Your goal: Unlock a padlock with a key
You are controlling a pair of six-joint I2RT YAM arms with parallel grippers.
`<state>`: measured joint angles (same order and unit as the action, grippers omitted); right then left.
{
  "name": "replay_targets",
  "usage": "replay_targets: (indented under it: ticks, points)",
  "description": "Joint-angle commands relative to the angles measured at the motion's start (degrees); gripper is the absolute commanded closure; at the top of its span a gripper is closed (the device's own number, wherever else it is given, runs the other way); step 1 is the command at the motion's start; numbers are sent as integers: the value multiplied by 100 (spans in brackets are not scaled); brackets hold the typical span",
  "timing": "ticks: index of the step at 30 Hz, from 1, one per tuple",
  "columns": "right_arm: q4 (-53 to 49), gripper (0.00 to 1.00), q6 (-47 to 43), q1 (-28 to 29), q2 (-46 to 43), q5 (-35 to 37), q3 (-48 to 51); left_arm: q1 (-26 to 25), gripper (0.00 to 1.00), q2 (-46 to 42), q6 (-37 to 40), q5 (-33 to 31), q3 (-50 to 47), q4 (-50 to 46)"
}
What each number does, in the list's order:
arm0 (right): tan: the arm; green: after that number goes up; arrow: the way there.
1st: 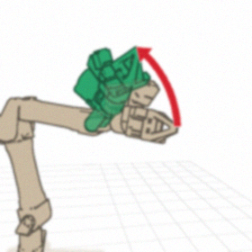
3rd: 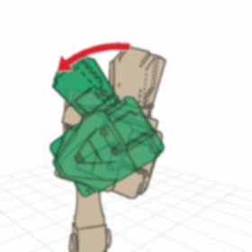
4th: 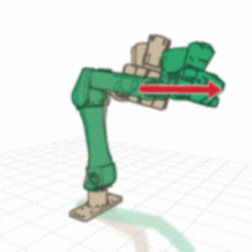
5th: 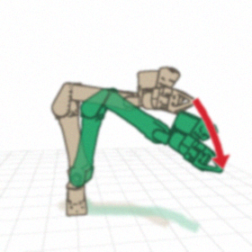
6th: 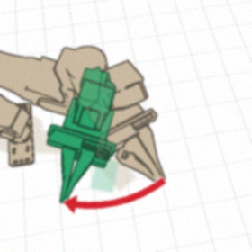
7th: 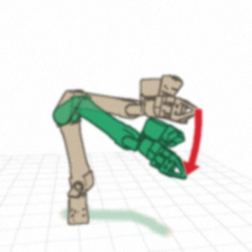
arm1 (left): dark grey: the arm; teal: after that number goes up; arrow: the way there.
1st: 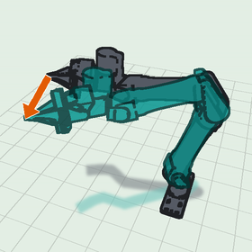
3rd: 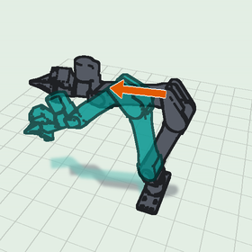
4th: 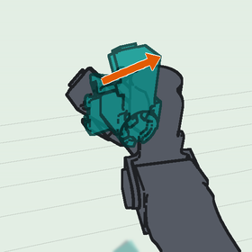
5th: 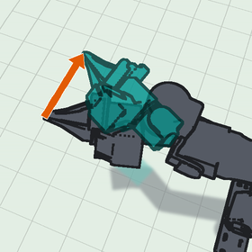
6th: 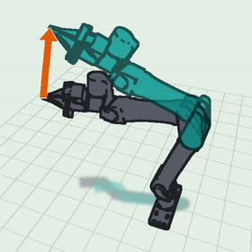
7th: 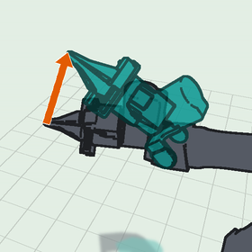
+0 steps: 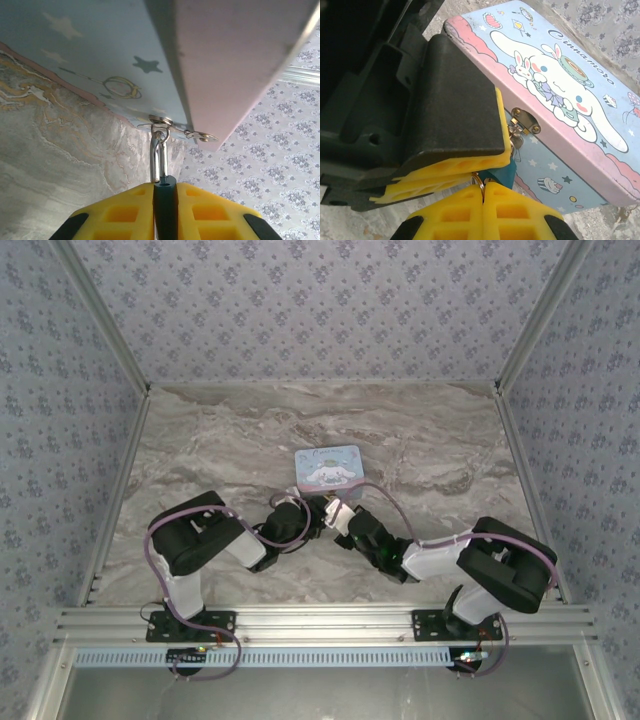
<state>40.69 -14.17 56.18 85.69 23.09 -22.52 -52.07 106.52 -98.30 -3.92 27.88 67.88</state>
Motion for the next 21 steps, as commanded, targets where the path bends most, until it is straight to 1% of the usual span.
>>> replay_targets:
  ticks: [1, 6, 8, 10, 13, 16, 21]
  points:
    - [3, 100, 580, 59, -56, 29, -230, -25, 85, 88, -19, 128, -2, 347]
    - [-140, 100, 713, 35, -129, 2, -250, -26, 84, 72, 29, 137, 16, 336]
    - [-295, 100, 820, -15, -166, -5, -283, -24, 78, 24, 95, 138, 8, 301]
    - [-478, 100, 952, -96, -252, -111, -315, -13, 69, -73, 165, 132, -10, 196]
    - [-644, 100, 1125, -204, -366, -247, -332, 16, 61, -294, 293, 88, -45, -86]
    - [-802, 100, 1316, -271, -485, -337, -328, 63, 54, -573, 441, 44, -72, -392]
    - [-995, 100, 1613, -369, -657, -527, -315, 115, 46, -983, 547, -164, -227, -603]
